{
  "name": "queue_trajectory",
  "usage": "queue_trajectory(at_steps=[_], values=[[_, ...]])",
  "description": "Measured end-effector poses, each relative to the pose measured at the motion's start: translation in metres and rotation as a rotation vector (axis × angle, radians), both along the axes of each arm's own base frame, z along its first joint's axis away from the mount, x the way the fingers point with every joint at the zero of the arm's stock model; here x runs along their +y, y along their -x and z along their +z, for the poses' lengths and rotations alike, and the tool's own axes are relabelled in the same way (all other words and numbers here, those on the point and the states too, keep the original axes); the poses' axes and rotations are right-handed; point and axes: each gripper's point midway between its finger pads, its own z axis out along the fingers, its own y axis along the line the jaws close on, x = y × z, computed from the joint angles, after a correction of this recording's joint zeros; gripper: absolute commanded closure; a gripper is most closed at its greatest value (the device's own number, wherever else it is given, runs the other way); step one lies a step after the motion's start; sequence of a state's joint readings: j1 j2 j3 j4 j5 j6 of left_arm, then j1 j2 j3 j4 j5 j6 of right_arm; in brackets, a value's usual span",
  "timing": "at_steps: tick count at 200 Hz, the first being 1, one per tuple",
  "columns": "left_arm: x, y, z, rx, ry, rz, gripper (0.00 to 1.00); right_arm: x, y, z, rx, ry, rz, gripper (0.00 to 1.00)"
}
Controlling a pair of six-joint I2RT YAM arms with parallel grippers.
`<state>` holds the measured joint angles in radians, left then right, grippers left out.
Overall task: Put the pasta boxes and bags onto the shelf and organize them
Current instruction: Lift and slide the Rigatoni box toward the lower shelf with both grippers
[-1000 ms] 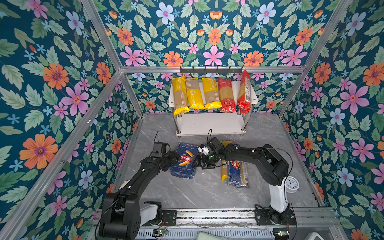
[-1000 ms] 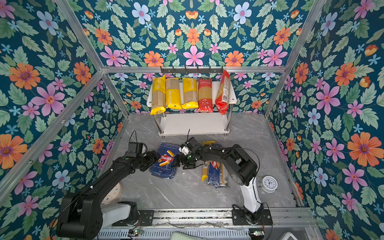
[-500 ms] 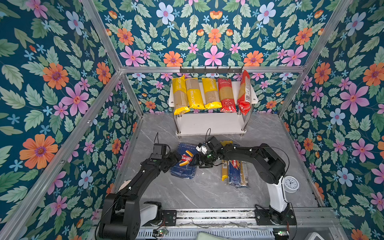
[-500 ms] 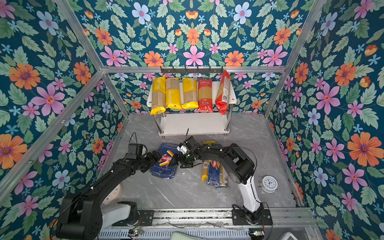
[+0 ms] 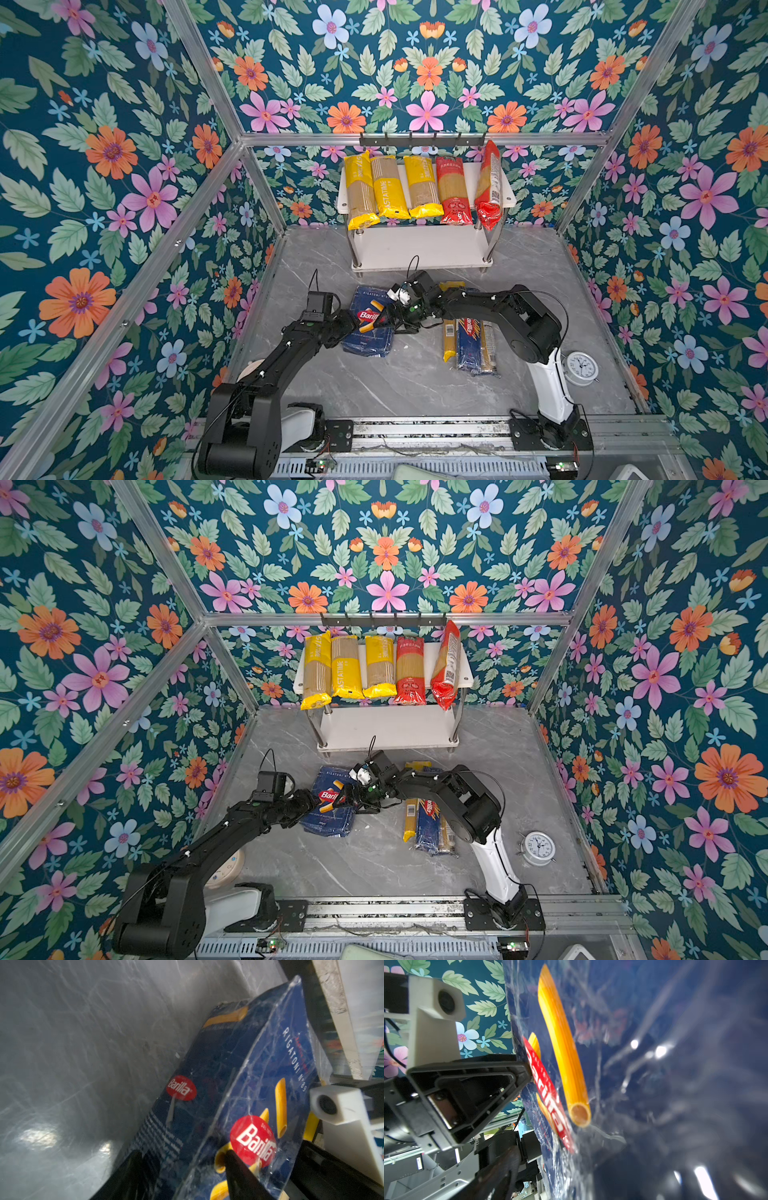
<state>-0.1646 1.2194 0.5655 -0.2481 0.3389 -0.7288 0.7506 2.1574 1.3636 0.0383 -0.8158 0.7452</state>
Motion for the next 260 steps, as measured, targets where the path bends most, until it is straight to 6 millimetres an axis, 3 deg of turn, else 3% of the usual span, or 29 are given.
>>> queue_trajectory(at_steps=[194, 222, 260], values=[[-0.010, -0.030, 0.003, -0.147, 0.098, 0.042, 0.30, 0.038, -0.038, 0.003, 0.024, -0.121, -0.021, 0.05], [-0.015, -0.032, 0.007, -0.173, 0.113, 0.030, 0.25, 0.042, -0.044, 0.001, -0.002, -0.115, -0.041, 0.16], [-0.018, -0.031, 0.013, -0.208, 0.143, 0.019, 0.20, 0.039, -0.046, -0.006, -0.039, -0.095, -0.070, 0.44]])
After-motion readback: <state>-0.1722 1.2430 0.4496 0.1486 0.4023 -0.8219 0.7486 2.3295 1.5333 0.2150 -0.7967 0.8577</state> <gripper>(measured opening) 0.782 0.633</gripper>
